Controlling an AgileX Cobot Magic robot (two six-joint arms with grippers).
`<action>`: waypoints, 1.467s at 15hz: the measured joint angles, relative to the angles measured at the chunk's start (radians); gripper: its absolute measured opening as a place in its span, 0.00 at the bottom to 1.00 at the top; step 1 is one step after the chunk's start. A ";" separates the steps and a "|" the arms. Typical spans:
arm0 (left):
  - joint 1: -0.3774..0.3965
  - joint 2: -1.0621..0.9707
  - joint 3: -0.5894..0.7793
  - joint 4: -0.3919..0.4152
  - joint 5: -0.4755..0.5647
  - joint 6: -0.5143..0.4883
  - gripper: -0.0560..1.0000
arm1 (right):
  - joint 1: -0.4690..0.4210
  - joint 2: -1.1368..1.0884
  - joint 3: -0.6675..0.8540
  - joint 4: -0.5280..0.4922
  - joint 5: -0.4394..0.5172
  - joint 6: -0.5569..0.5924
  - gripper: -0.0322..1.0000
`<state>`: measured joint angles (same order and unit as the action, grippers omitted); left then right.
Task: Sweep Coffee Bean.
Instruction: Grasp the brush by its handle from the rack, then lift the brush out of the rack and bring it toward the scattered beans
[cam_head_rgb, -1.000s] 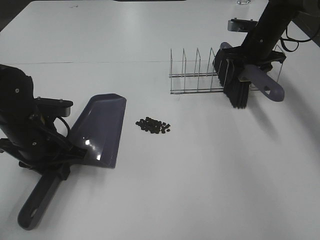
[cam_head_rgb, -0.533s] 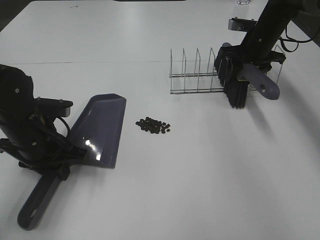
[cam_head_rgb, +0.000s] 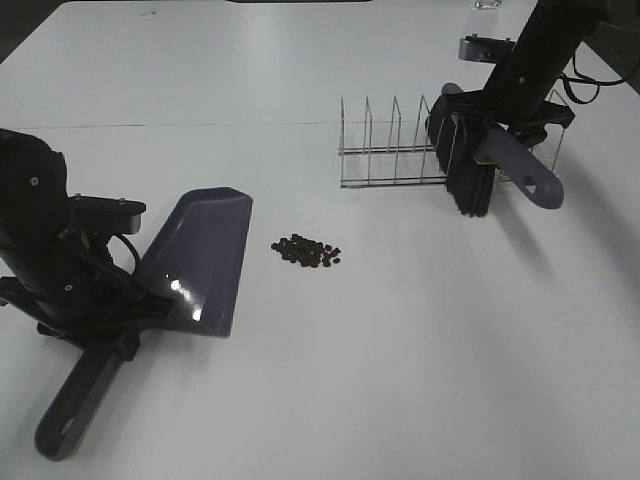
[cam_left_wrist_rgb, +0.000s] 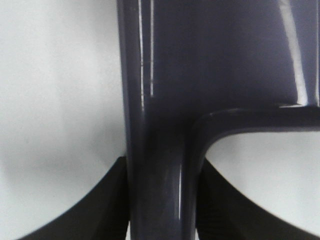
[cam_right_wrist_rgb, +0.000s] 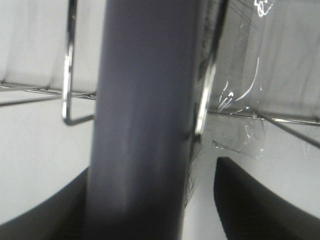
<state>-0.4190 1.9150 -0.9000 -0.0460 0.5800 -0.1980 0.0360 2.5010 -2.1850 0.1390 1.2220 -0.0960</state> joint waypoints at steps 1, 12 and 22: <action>0.000 0.000 0.000 0.000 0.000 0.000 0.36 | 0.000 0.000 0.000 0.000 0.000 0.009 0.63; 0.000 0.000 0.000 0.001 0.000 0.000 0.36 | 0.000 0.000 0.000 0.000 0.000 0.024 0.47; 0.000 0.000 0.000 0.001 0.000 0.000 0.36 | 0.000 -0.010 0.000 0.023 0.000 0.026 0.33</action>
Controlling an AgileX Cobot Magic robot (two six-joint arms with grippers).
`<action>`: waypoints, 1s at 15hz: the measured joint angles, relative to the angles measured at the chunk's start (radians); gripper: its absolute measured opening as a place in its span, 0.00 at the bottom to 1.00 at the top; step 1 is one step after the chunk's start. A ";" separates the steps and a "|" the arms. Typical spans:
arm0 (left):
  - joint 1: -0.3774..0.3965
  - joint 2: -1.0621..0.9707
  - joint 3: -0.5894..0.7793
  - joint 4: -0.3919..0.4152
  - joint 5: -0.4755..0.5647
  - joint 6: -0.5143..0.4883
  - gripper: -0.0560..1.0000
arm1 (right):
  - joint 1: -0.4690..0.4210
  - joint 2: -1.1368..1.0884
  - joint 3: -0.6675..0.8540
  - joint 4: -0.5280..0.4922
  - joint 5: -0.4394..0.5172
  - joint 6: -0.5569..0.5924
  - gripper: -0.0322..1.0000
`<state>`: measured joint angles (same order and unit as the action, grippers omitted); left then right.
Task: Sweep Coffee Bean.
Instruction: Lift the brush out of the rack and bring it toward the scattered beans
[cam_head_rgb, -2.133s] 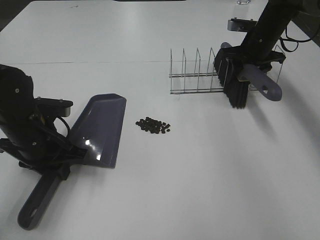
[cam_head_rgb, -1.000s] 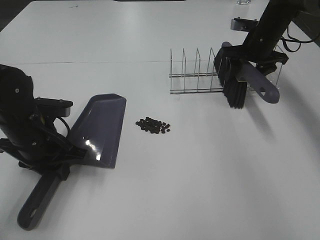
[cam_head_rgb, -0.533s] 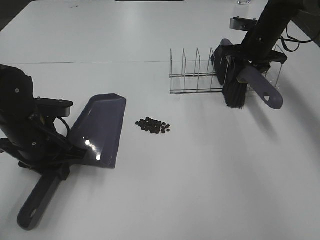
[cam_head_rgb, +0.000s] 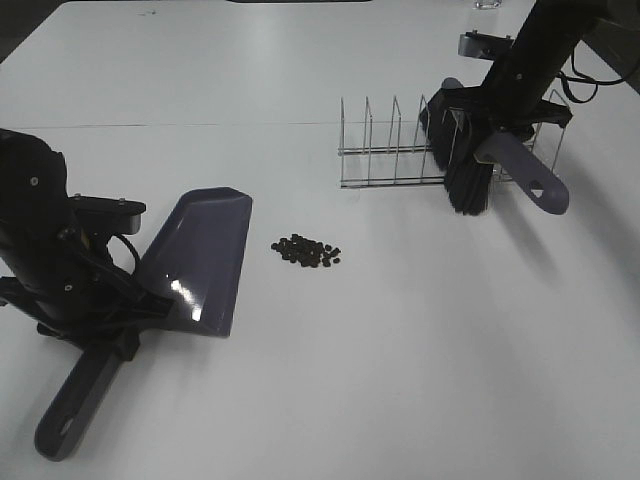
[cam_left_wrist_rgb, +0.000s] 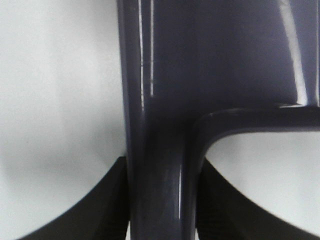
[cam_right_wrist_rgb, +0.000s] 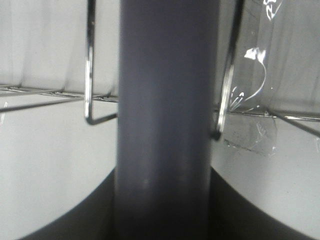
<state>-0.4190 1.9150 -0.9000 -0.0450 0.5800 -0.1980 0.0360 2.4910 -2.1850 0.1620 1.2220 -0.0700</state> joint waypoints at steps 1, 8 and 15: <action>0.000 0.000 0.000 -0.001 0.001 0.000 0.36 | 0.000 -0.010 0.003 0.000 0.001 0.000 0.33; 0.000 0.000 0.000 -0.002 0.014 -0.027 0.36 | 0.056 -0.349 0.343 -0.108 0.002 0.070 0.33; -0.001 0.054 -0.085 0.029 0.094 -0.045 0.36 | 0.351 -0.439 0.387 -0.392 0.010 0.218 0.33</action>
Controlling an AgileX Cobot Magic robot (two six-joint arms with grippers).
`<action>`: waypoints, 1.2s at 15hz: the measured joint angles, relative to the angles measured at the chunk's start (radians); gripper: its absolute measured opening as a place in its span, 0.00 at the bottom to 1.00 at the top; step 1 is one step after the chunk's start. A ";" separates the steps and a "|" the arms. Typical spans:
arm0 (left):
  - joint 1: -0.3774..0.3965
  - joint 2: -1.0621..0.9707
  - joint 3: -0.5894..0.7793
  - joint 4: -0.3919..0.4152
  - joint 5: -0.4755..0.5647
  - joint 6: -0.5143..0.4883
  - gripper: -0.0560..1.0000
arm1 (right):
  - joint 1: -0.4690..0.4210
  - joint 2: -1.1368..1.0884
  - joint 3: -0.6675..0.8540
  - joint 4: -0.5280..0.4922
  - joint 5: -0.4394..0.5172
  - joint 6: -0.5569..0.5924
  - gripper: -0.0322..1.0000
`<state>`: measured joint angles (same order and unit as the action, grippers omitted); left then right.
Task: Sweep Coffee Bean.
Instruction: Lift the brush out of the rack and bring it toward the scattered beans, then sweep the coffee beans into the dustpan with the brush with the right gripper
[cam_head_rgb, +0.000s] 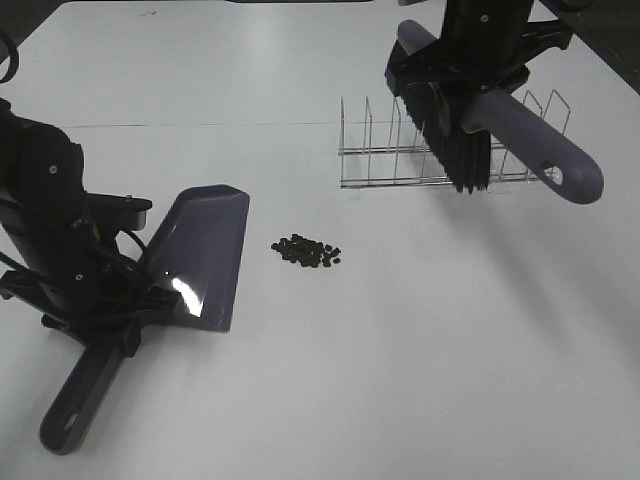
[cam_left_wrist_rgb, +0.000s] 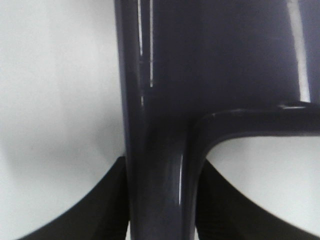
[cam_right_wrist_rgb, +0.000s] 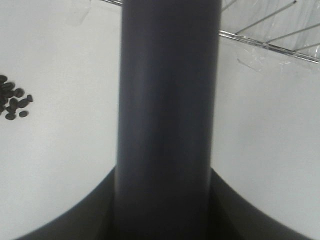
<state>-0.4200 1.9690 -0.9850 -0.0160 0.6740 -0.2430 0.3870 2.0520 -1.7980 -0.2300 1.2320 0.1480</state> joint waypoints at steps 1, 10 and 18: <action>0.000 0.015 -0.023 0.008 0.016 0.000 0.36 | 0.025 0.007 0.000 -0.020 0.000 0.015 0.33; 0.000 0.030 -0.049 0.030 0.040 0.004 0.36 | 0.043 0.086 0.189 -0.147 0.000 0.165 0.33; 0.000 0.030 -0.049 0.030 0.038 0.026 0.36 | 0.186 0.276 -0.009 -0.018 -0.001 0.200 0.33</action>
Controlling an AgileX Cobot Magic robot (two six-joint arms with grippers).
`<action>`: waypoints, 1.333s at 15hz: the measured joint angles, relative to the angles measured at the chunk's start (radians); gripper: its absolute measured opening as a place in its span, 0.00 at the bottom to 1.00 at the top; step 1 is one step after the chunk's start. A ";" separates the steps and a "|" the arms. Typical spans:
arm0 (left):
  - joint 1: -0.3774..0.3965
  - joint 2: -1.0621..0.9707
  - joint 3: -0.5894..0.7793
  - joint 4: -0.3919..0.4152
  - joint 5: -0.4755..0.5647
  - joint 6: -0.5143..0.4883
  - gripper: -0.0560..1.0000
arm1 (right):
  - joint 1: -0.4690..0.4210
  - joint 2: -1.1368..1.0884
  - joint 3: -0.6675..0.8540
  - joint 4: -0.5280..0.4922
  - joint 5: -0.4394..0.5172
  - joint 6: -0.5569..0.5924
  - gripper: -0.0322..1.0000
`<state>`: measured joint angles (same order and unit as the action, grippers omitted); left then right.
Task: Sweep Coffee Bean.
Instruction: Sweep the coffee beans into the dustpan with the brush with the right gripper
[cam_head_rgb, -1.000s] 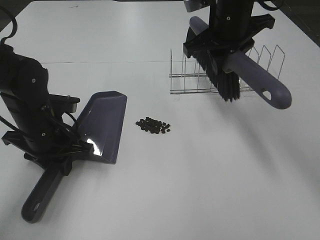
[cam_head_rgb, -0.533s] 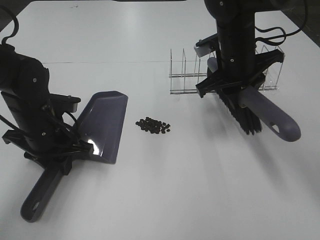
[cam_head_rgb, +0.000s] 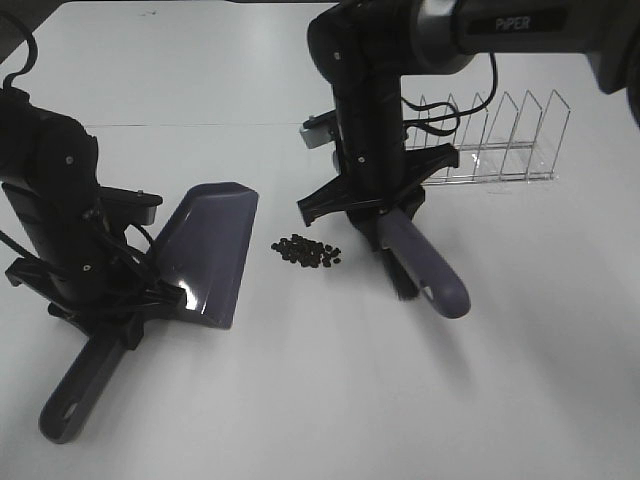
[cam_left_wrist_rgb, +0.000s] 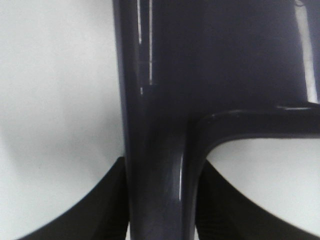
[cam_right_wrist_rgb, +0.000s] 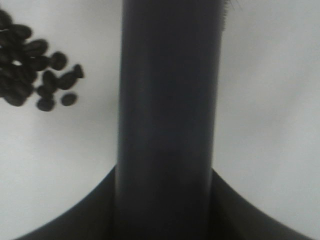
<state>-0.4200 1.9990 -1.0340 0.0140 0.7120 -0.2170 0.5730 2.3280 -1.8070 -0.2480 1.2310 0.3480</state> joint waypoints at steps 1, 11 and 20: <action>0.000 0.000 0.000 0.001 0.000 0.003 0.36 | 0.016 0.022 -0.021 0.026 0.000 0.001 0.33; 0.000 0.002 -0.001 0.002 0.000 0.016 0.36 | 0.073 0.158 -0.231 0.394 -0.007 0.008 0.32; 0.000 0.003 -0.004 0.000 0.006 0.019 0.36 | -0.018 0.178 -0.242 0.876 -0.095 -0.115 0.32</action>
<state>-0.4200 2.0020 -1.0380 0.0140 0.7180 -0.1980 0.5550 2.5060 -2.0490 0.6280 1.1360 0.2330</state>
